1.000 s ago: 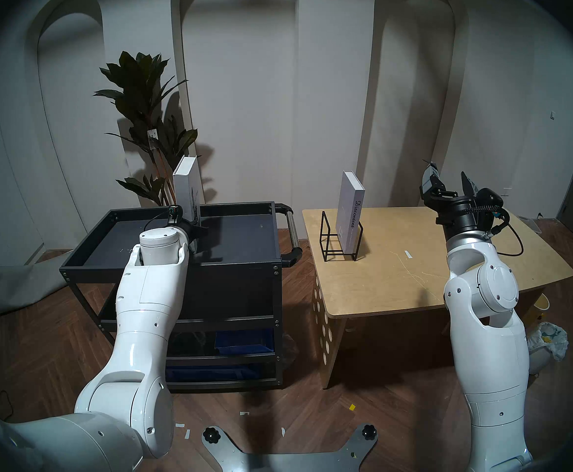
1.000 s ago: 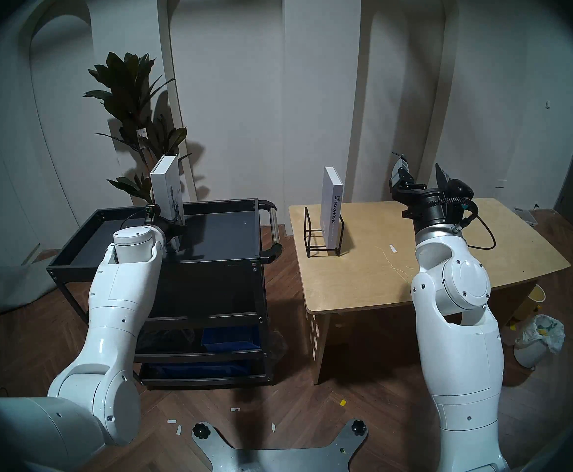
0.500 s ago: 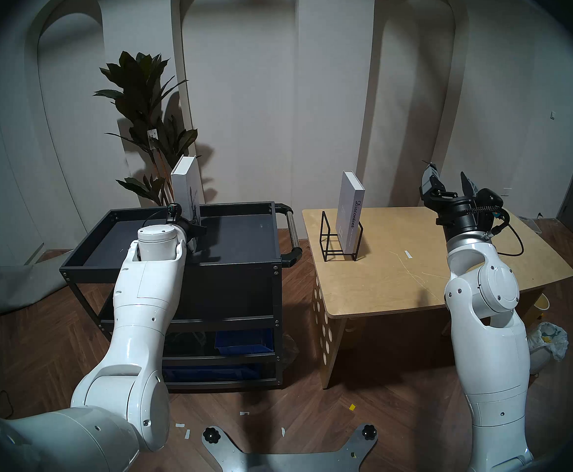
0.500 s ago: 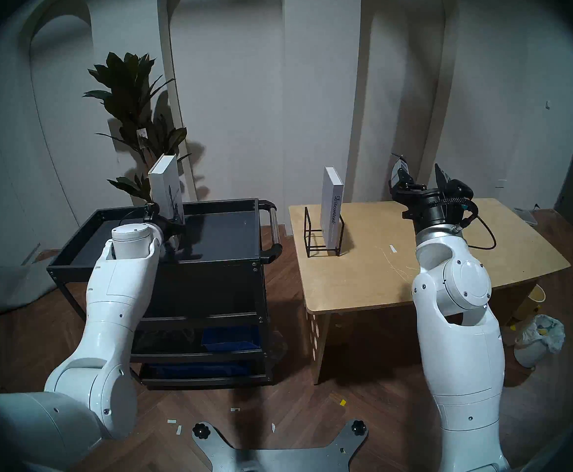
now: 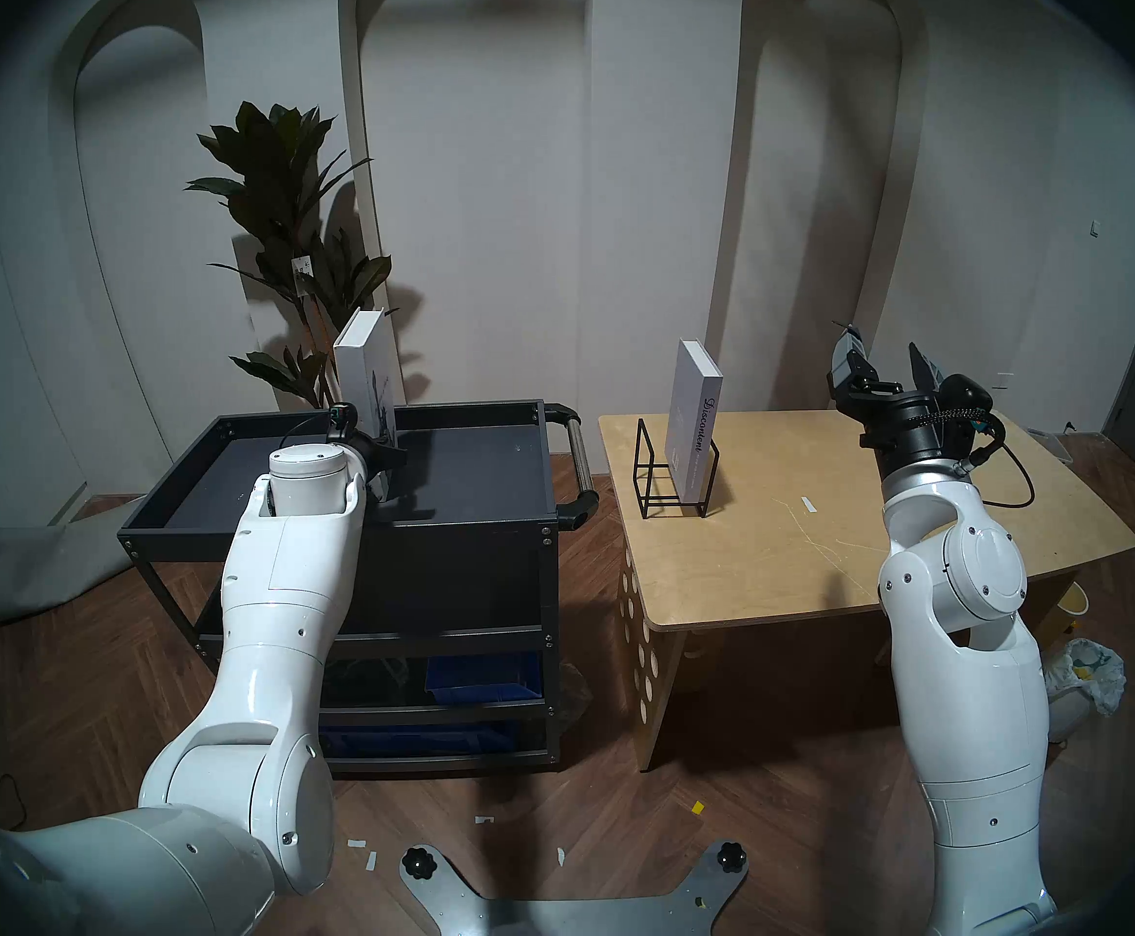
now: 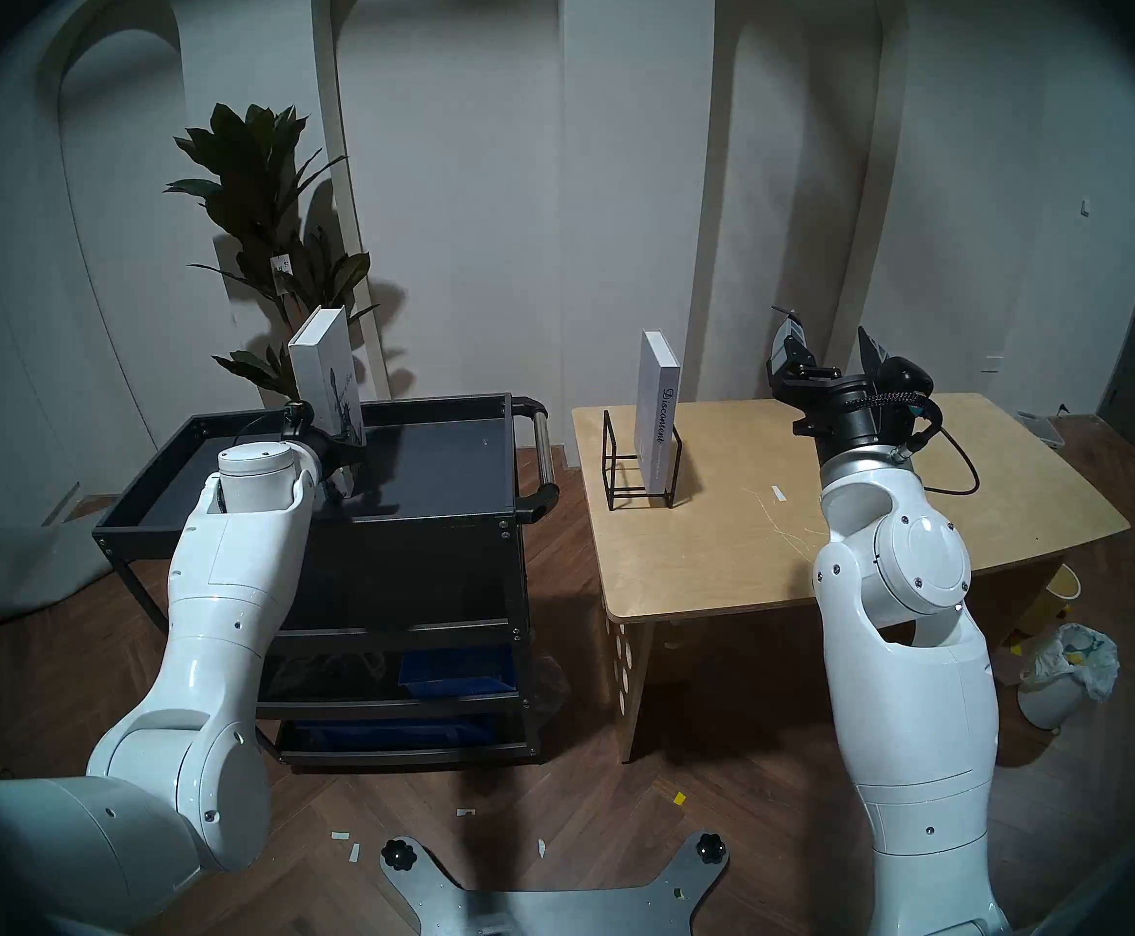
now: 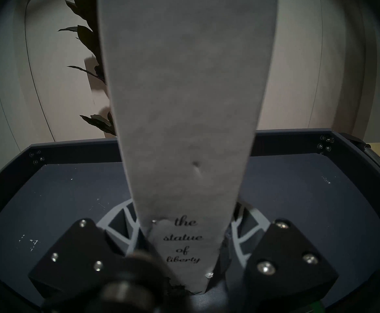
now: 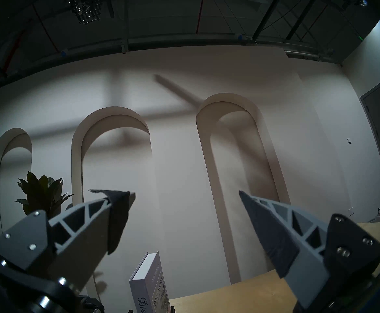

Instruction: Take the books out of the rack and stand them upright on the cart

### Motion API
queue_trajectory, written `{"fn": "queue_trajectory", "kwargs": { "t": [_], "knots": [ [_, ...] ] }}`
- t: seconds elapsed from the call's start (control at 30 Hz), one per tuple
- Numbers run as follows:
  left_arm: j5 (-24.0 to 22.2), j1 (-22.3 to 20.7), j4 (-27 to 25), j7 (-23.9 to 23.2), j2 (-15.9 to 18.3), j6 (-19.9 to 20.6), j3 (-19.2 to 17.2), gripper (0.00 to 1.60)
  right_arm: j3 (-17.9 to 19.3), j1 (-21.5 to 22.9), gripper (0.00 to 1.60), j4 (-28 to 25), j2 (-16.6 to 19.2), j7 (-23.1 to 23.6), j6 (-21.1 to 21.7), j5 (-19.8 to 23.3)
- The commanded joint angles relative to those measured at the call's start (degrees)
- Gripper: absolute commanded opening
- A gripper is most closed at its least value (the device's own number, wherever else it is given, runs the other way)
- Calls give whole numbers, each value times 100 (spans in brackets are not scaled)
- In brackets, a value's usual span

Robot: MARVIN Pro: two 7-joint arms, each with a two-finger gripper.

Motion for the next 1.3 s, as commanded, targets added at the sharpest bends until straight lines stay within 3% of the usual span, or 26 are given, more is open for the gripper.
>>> {"fn": "queue_trajectory", "kwargs": {
  "t": [0.0, 0.03, 0.07, 0.13, 0.2, 0.3, 0.4, 0.47, 0.53, 0.57, 0.83, 1.27],
  "knots": [
    [4, -50, 13, 47, -11, -8, -13, 83, -22, 43, 160, -173, -14, -10, 9, 7],
    [6, -53, 22, 54, -9, -14, -12, 96, -26, 45, 160, -177, -14, -13, 11, 4],
    [4, -54, 30, 58, -8, -23, -14, 96, -28, 47, 160, -179, -15, -14, 13, 6],
    [2, -59, 46, 65, -7, -31, -16, 78, -31, 49, 160, -185, -15, -22, 20, 4],
    [2, -64, 58, 68, -5, -38, -15, 80, -35, 52, 160, -190, -19, -31, 28, 7],
    [3, -69, 67, 77, -3, -49, -11, 101, -42, 56, 160, -194, -22, -40, 36, 9],
    [11, -73, 68, 96, -6, -57, -5, 105, -47, 64, 160, -195, -20, -51, 50, 6],
    [5, -78, 74, 95, -8, -63, -7, 134, -50, 78, 160, -190, -16, -57, 59, 6],
    [2, -77, 75, 88, -6, -85, -4, 142, -52, 93, 160, -182, -12, -63, 68, 4],
    [-8, -70, 64, 67, -3, -100, -6, 160, -54, 102, 160, -178, -10, -64, 72, 6],
    [-33, 37, -208, 157, -81, -133, -78, 160, -76, 165, 160, -125, -6, -77, 95, 9],
    [49, 598, -1286, 422, -202, -247, -88, 160, -74, 218, 160, 23, 15, -7, 88, 63]
  ]
}}
